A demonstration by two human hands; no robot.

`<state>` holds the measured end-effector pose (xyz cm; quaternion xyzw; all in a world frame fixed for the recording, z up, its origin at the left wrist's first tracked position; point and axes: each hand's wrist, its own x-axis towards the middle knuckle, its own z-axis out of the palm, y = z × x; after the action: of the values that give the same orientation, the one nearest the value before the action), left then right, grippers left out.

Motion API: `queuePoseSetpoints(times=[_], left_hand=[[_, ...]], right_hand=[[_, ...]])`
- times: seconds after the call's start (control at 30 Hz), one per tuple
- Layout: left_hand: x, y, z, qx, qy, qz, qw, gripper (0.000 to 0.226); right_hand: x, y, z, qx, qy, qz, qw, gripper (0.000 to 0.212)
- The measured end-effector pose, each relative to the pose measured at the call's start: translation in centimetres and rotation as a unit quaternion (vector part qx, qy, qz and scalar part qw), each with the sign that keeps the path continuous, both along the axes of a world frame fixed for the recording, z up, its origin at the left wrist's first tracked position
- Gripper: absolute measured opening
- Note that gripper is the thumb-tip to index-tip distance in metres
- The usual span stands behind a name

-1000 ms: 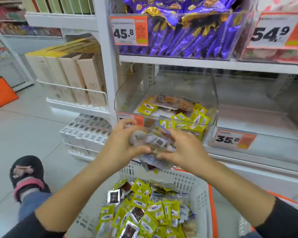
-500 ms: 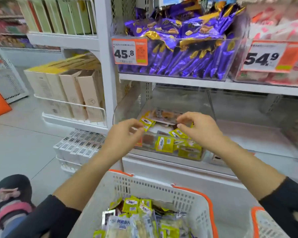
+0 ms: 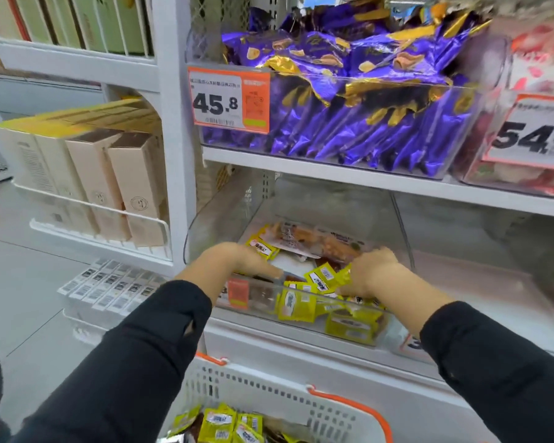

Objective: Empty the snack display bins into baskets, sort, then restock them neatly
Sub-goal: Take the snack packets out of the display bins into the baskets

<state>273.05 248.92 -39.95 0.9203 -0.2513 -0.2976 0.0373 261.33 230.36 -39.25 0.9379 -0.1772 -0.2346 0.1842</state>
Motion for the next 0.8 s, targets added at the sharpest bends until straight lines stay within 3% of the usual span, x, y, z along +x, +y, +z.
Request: queuePoseSetpoints(times=[0.13, 0.33, 0.5, 0.57, 0.63, 0.8], left_hand=[[1.7, 0.1, -2.0, 0.017, 0.056, 0.026, 0.998, 0.084], [1.8, -0.2, -2.4, 0.002, 0.02, 0.019, 1.0, 0.085], [2.4, 0.0, -2.6, 0.006, 0.005, -0.002, 1.0, 0.071], [2.6, 0.1, -2.7, 0.023, -0.009, -0.009, 1.0, 0.055], [2.6, 0.1, -2.6, 0.032, -0.017, -0.013, 0.999, 0.046], [2.2, 0.2, -2.2, 0.027, 0.003, 0.014, 1.0, 0.083]], right_hand=[[0.5, -0.1, -1.7, 0.081, 0.016, -0.022, 0.996, 0.082], [1.7, 0.4, -1.1, 0.21, 0.092, -0.005, 0.973, 0.052], [2.2, 1.1, -2.7, 0.294, -0.033, -0.002, 0.955, 0.03], [2.4, 1.6, -3.3, 0.381, -0.114, -0.025, 0.917, 0.017], [2.7, 1.6, -2.9, 0.445, -0.163, -0.053, 0.879, 0.023], [4.6, 0.1, -1.6, 0.356, -0.184, -0.062, 0.914, 0.022]])
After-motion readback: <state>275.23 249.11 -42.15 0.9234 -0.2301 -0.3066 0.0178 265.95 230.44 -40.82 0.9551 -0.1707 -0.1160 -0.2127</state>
